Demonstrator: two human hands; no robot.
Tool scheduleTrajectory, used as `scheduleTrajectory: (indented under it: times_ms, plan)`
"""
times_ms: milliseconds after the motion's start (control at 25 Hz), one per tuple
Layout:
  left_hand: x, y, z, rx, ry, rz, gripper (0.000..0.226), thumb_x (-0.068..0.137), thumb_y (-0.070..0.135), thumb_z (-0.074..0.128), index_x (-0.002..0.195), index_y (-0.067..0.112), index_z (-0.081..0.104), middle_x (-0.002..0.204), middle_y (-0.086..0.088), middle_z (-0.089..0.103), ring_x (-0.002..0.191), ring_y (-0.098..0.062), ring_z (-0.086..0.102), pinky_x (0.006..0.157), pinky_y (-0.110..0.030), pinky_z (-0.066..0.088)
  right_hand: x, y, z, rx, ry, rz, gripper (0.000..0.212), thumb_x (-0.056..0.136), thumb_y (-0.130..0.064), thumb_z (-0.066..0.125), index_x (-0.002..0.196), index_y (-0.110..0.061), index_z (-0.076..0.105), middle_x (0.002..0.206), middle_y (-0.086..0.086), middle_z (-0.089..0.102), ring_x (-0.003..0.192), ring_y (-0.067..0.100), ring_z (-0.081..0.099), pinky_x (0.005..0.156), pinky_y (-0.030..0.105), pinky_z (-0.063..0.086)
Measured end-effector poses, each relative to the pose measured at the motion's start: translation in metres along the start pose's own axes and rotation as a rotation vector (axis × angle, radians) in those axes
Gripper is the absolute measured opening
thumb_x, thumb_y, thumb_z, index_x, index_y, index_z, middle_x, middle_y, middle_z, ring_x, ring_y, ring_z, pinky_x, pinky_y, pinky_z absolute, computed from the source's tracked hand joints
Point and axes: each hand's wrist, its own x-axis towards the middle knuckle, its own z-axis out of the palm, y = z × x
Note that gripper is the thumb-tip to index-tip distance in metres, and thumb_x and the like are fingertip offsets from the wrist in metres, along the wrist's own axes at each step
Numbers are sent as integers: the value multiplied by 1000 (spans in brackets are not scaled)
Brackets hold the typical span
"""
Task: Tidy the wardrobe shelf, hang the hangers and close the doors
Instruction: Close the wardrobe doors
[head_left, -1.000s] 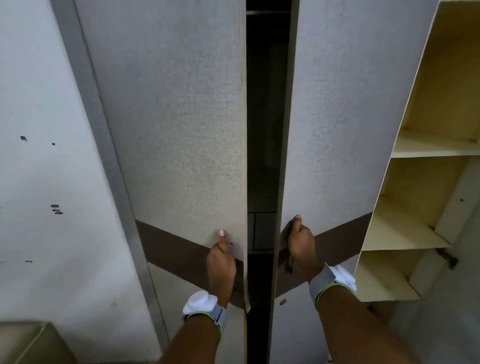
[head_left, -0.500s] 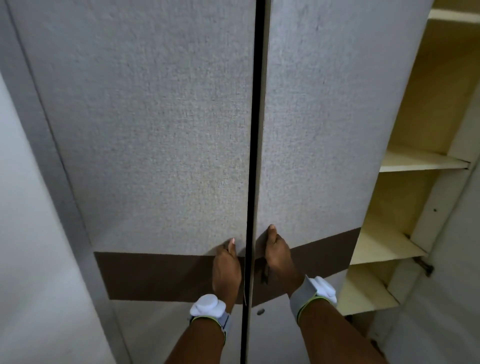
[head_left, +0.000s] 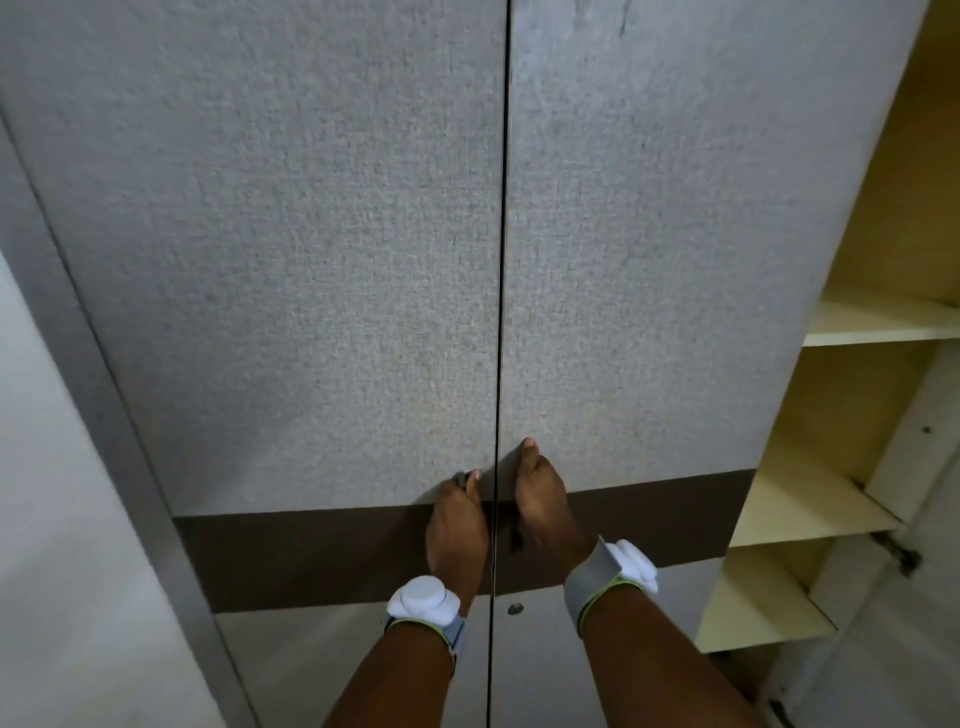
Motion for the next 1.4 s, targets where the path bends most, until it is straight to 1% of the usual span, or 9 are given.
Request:
scheduleTrajectory:
  times_ms: [240,320,480,560,680,920,1080,1200,1400]
  plan:
    - [15,-2,8,64,3,42,38,106,34,33,119,10,59,112,-12,66,104,-30,64,89,-39,50,25,-5,7,-84,-17,20,59,105,-49,23,104,-5,62,109,5,62,91,16,59,88,28,41]
    - [19,-2,9,104,-24,59,35,106,28,34,124,8,57,117,-15,64,107,-33,63,91,-42,51,33,-8,9,-119,-21,20,55,107,-42,25,98,-4,63,115,15,65,80,11,56,85,26,41]
    - [18,2,9,172,-36,49,36,107,29,32,123,7,56,118,-16,65,106,-31,63,91,-40,51,31,-9,8,-59,-5,-24,65,106,-44,19,111,4,63,115,21,65,110,31,61,84,25,37]
    - [13,5,8,166,-14,86,37,106,28,30,120,6,56,113,-17,64,100,-34,62,84,-41,50,29,-10,9,-59,-6,-31,65,106,-45,19,113,3,62,117,22,64,114,33,59,89,29,40]
    - [15,15,3,188,-64,-37,41,107,35,32,122,4,55,120,-15,65,110,-31,63,94,-38,50,23,-15,10,-69,13,-16,66,105,-47,18,122,3,58,126,23,61,122,34,55,103,35,39]
    - [16,13,5,139,-83,-33,39,108,26,31,138,8,47,133,-12,56,118,-25,60,97,-31,49,24,-14,4,-49,-43,27,69,104,-51,19,130,3,52,132,25,56,123,35,54,105,39,39]
    - [16,8,4,167,-214,-26,39,77,21,83,102,-7,70,92,-18,74,81,-20,74,70,-22,56,21,-14,8,-93,-27,66,74,102,-57,15,132,0,52,134,23,56,125,35,53,109,43,38]
    - [14,12,-6,159,-237,-60,36,97,29,56,113,-3,59,113,-24,68,104,-31,67,87,-34,51,12,-20,-5,-233,-80,-15,72,103,-52,16,129,5,53,129,26,57,121,39,54,103,43,41]
    - [13,18,-46,190,-249,-125,54,95,48,53,106,-3,67,102,-23,72,96,-37,70,83,-41,56,-7,-22,-42,-512,-140,-170,63,103,-52,26,126,-1,55,123,22,61,113,36,60,100,46,46]
